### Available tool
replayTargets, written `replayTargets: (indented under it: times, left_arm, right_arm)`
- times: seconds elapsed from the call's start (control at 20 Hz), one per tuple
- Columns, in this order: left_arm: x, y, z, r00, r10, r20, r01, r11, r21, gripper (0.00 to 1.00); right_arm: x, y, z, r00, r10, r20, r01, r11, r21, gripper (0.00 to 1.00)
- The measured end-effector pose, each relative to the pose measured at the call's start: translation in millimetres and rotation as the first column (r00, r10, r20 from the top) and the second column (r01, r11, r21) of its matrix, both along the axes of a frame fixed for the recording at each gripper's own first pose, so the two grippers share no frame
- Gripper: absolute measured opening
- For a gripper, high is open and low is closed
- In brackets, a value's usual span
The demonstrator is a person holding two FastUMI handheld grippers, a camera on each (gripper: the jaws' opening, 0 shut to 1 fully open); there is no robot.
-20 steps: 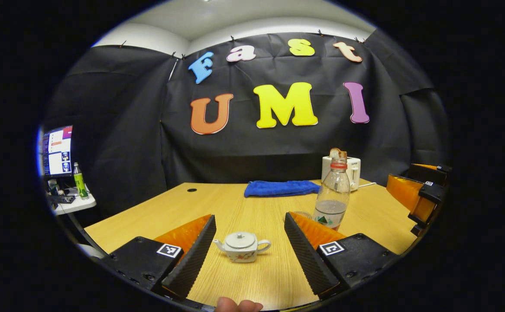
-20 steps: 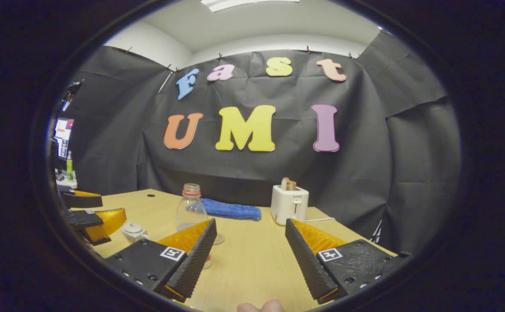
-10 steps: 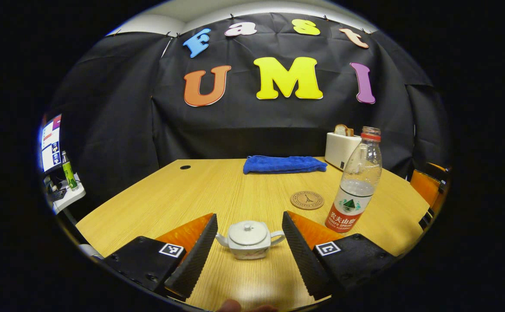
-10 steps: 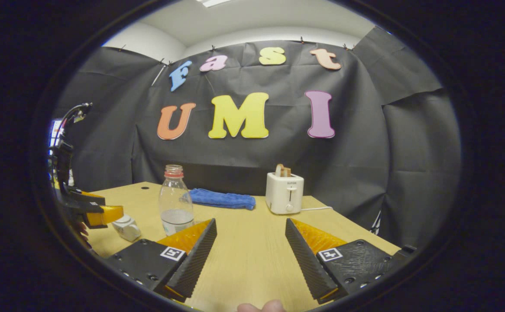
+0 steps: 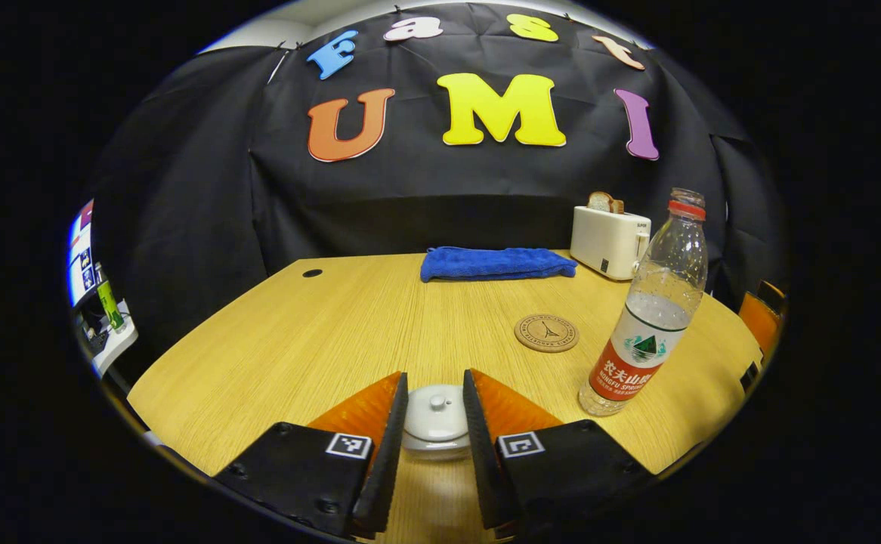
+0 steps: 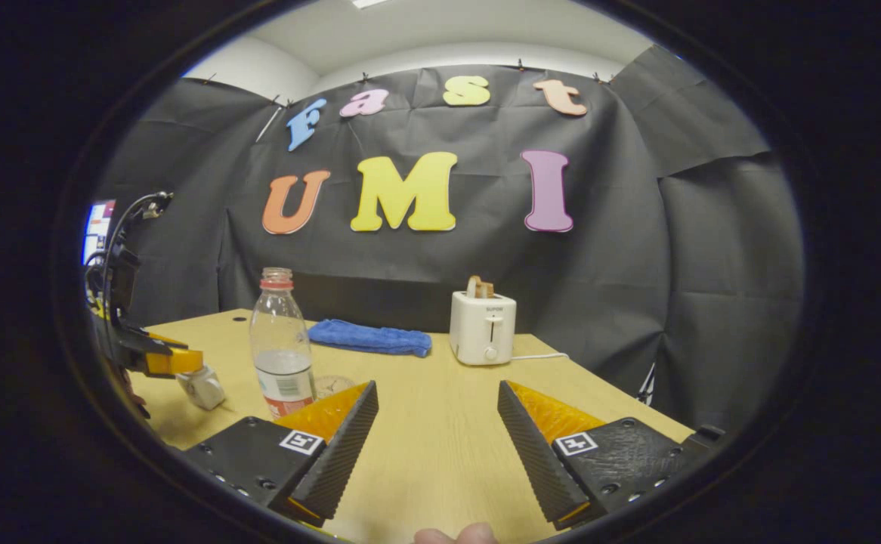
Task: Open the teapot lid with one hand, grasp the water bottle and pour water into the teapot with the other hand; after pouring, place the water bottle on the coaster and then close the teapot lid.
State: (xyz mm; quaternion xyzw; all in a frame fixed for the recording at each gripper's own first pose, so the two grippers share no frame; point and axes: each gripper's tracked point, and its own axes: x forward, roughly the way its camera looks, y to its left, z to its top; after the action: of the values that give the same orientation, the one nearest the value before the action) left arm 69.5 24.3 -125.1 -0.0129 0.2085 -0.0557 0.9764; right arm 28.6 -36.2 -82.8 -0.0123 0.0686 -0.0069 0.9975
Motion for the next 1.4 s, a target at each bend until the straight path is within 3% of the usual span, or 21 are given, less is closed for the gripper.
replayTargets:
  times: [0.2, 0.35, 0.55, 0.9, 1.15, 1.4]
  left_arm:
    - [0.8, 1.7, 0.5, 1.000, 0.007, 0.010, -0.007, 1.000, 0.018, 0.20]
    - [1.8, -1.3, 1.2, 1.000, -0.008, 0.013, 0.008, 1.000, 0.003, 0.07]
    - [0.1, -0.9, 5.0, 0.999, -0.027, 0.016, 0.027, 0.999, -0.017, 0.03]
    - [-11.4, 14.1, 45.4, 0.995, -0.007, 0.102, 0.014, 0.998, -0.060, 0.03]
    - [-32.3, 41.0, 59.8, 0.988, 0.042, 0.147, -0.033, 0.998, -0.059, 0.03]
    - [-51.4, 59.4, 57.5, 0.982, 0.088, 0.167, -0.077, 0.994, -0.074, 0.03]
  right_arm:
    - [3.7, 5.4, 1.9, 1.000, 0.024, 0.013, -0.024, 1.000, -0.010, 0.95]
    - [2.4, 33.0, -8.8, 0.990, 0.137, -0.023, -0.138, 0.990, -0.009, 0.95]
    - [-5.5, 62.5, -15.8, 0.969, 0.243, -0.046, -0.243, 0.970, 0.008, 0.95]
    - [3.1, 110.0, -30.4, 0.932, 0.352, -0.092, -0.349, 0.936, 0.043, 0.98]
    - [23.9, 136.5, -44.3, 0.922, 0.366, -0.123, -0.358, 0.930, 0.084, 0.95]
    - [47.0, 147.7, -60.3, 0.926, 0.339, -0.165, -0.315, 0.936, 0.157, 0.95]
